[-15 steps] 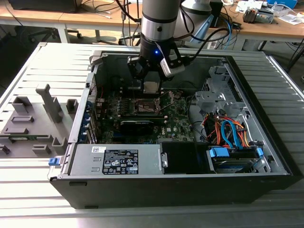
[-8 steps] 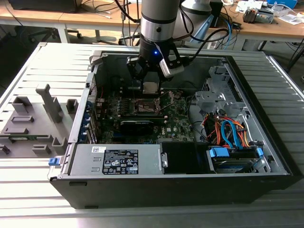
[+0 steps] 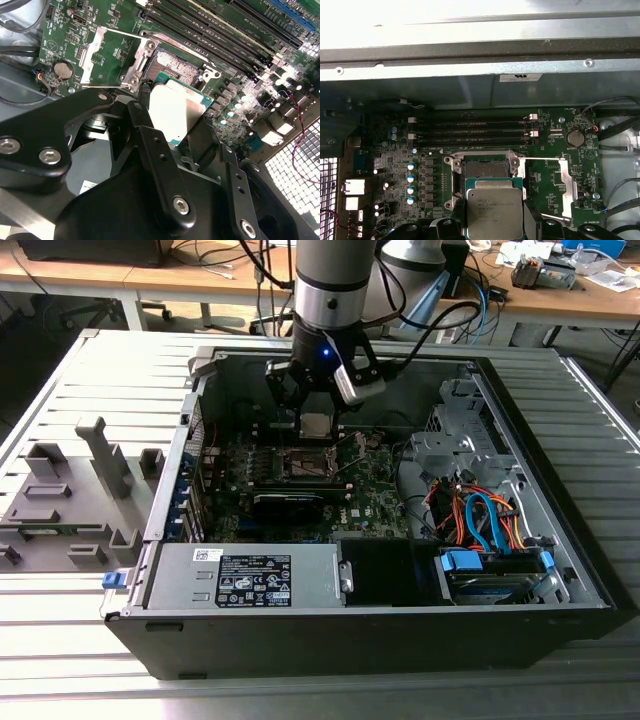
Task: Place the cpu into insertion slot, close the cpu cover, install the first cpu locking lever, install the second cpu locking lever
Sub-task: 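Place the cpu into insertion slot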
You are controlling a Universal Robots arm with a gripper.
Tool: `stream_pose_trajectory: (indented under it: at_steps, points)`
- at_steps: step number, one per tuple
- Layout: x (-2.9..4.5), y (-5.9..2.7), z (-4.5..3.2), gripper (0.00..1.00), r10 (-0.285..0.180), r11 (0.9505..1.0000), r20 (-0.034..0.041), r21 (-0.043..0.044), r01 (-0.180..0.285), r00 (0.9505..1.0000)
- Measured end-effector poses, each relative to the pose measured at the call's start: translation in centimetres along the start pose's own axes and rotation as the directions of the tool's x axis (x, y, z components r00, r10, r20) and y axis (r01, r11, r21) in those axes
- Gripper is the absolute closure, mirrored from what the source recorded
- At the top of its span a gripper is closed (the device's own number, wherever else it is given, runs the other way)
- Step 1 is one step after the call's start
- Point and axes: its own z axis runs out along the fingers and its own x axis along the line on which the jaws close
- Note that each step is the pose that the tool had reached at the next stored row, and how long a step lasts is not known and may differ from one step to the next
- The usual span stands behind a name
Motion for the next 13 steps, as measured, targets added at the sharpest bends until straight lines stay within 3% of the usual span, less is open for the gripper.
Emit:
stream_pose_trajectory:
  at_steps: [13]
  points:
    - [0.31,-0.20,0.36,0.46,0.000,1.0000,0.0000,0.0003,0.000,1.0000]
